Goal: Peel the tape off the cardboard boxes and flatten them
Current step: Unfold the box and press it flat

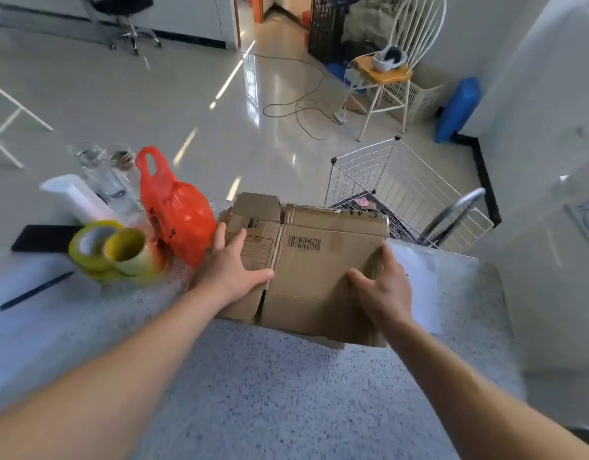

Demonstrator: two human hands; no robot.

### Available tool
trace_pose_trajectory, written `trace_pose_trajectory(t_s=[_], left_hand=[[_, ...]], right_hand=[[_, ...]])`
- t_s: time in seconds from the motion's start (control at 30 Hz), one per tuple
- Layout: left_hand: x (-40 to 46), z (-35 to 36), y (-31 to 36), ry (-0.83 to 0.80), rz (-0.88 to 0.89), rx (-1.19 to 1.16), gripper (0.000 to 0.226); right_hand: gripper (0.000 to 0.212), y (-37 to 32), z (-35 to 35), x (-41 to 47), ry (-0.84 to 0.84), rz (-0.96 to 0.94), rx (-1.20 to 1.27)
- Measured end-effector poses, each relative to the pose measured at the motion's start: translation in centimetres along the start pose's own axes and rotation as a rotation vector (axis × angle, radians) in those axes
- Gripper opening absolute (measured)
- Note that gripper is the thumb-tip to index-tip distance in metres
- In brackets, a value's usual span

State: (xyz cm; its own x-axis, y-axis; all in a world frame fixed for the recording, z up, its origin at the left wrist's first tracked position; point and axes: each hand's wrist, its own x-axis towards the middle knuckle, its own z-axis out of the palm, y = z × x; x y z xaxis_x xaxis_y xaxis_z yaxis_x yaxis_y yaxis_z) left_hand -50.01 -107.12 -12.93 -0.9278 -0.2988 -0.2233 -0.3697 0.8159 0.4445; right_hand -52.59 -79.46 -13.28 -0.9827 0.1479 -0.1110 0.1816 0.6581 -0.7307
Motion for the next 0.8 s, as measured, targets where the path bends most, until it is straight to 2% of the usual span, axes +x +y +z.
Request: trace_pose_trajectory(t_s=[0.13, 0.2, 0.3, 0.4, 0.63, 0.8], left_hand=[[2.7, 2.1, -1.4, -0.154, 0.038, 0.172, 0.102], [3.1, 3.9, -1.7, -0.17, 0.124, 0.22, 0.096], [3.2, 6.6, -2.2, -0.165, 0.251, 0.326, 0.09], [3.5, 8.5, -2.7, -0.156, 0.287, 0.406, 0.087], [3.6, 10.9, -3.9, -0.083, 0.299, 0.494, 0.092], [3.8, 10.9, -3.7, -0.121, 0.275, 0.521, 0.091]], right_hand=[[0.075, 0.6, 4.6, 0.5, -0.114, -0.008, -0.276], [0.082, 1.4, 6.4, 0.3, -0.101, -0.1, -0.408], [0.076, 2.5, 8.4, 0.4, -0.13, -0.242, -0.522], [0.074, 3.5, 9.5, 0.7, -0.202, -0.271, -0.612], [0.076, 5.4, 11.3, 0.5, -0.163, -0.282, -0.667], [0.077, 5.5, 11.4, 0.8, -0.214, -0.257, -0.664]])
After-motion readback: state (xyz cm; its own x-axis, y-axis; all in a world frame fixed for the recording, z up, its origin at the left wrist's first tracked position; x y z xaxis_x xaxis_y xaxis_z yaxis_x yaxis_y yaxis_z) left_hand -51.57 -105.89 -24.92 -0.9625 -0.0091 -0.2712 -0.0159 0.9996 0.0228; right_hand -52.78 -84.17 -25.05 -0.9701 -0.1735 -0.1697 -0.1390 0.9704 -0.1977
